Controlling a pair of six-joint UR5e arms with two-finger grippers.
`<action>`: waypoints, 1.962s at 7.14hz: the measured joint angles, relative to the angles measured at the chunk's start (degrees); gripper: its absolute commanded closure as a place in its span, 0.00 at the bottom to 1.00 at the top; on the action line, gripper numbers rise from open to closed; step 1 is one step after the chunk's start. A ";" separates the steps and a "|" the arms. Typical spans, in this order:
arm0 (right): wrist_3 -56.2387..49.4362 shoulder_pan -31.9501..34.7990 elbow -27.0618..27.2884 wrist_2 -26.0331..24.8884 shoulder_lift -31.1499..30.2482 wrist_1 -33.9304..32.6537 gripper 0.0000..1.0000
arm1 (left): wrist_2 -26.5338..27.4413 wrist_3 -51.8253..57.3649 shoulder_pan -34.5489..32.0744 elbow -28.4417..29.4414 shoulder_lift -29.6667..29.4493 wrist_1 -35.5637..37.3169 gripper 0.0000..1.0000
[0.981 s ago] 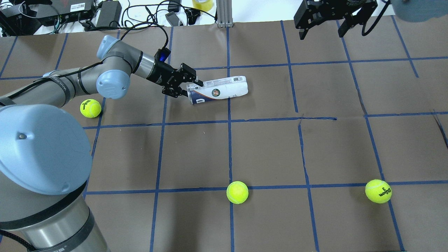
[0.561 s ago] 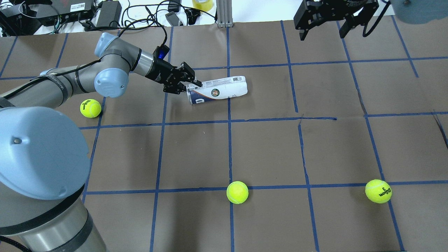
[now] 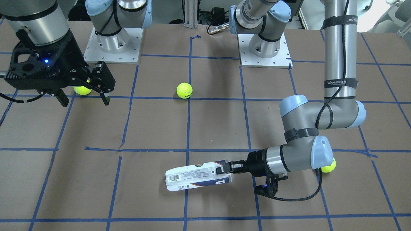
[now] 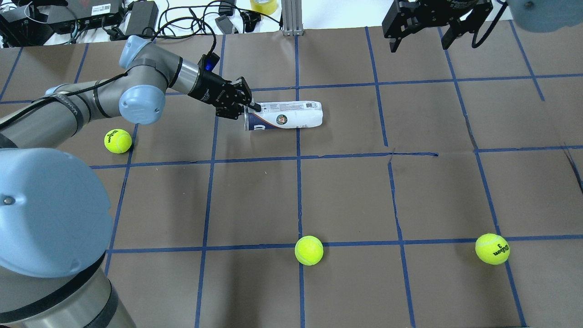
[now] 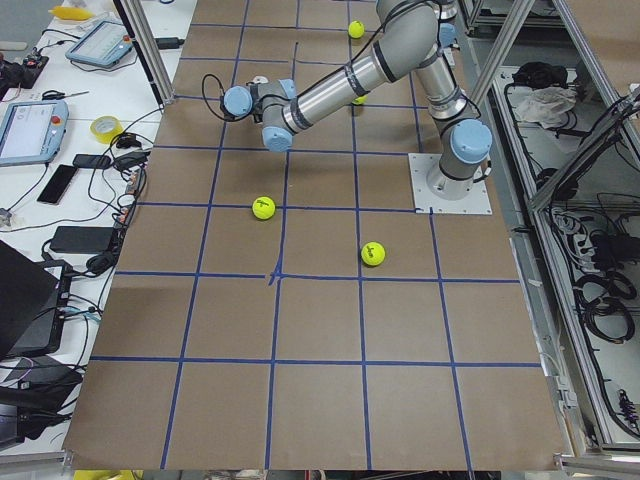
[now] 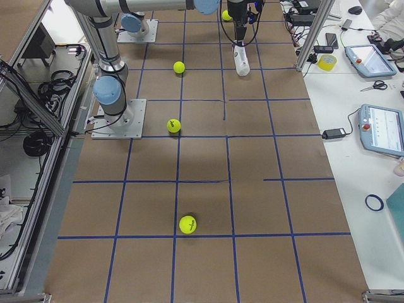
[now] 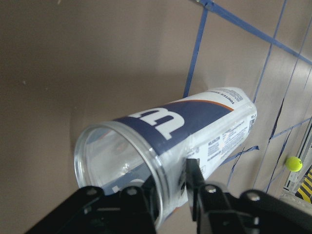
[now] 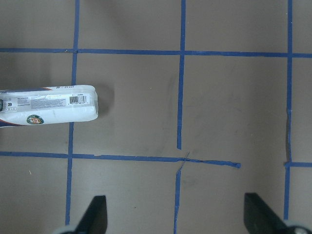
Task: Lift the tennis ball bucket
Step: 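Rotate the can upright with the left gripper and set it down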
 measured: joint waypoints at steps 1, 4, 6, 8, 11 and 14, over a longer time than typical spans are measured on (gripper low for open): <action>-0.03 0.00 -0.03 -0.01 -0.02 -0.17 0.00 | -1.35 -3.72 -0.74 0.01 1.00 0.03 1.00; 0.05 0.13 -0.11 0.97 -0.03 -0.30 0.00 | -3.13 -13.43 -2.32 0.44 5.82 0.18 1.00; -0.17 0.17 -0.10 0.56 0.02 -0.30 0.00 | -0.91 -17.71 -3.54 0.63 9.38 1.21 1.00; -0.61 0.17 -0.07 0.54 0.21 -0.46 0.00 | 8.70 -20.60 -5.63 1.35 11.83 2.91 1.00; -0.35 0.20 -0.07 -0.29 0.12 -0.34 0.00 | 27.04 -21.48 -9.68 7.33 12.04 -0.91 1.00; 0.12 0.26 -0.07 -1.51 -0.06 0.19 0.00 | 42.69 -19.47 -15.22 11.66 9.56 -3.89 1.00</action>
